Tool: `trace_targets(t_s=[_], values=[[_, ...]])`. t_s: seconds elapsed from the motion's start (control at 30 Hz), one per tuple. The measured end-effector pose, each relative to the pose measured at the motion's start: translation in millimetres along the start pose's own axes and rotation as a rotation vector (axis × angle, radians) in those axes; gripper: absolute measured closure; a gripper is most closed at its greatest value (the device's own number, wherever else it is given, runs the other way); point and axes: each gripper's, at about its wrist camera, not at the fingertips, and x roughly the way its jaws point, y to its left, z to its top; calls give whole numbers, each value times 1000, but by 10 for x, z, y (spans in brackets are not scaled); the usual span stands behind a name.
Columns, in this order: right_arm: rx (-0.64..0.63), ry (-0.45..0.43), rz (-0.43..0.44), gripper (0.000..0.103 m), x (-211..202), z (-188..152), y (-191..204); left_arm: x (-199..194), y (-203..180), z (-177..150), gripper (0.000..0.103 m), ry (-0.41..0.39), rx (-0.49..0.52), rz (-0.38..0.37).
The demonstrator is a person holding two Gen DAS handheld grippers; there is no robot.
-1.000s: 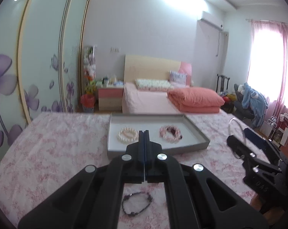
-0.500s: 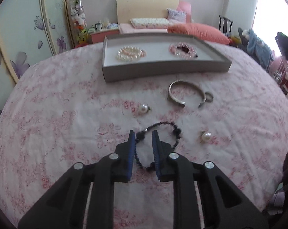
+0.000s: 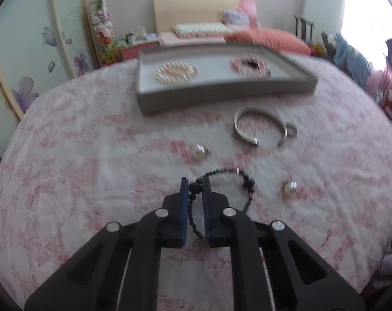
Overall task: Organize jewelry
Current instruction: 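Lift the black bead bracelet and silver bangle toward the gray tray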
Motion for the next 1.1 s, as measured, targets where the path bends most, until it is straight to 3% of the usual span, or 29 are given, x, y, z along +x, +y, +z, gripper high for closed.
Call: trace_targets(t_s=[0.27,0.5,0.8,1.1], values=[[2,-70,-2,32,-111,85,37,-735,12,213,92,-240,-67,-38],[-20,-136,-23,32,-211,161,118,-1280,-169,371,92,-421,-103,-16],[-25,-230,-74,32,-281,314,137,-1551,-363,583,92,-526,-58,52],[-31,-288,-108,31,-189,484,119,-1573,-464,873,92,-587,-57,100]])
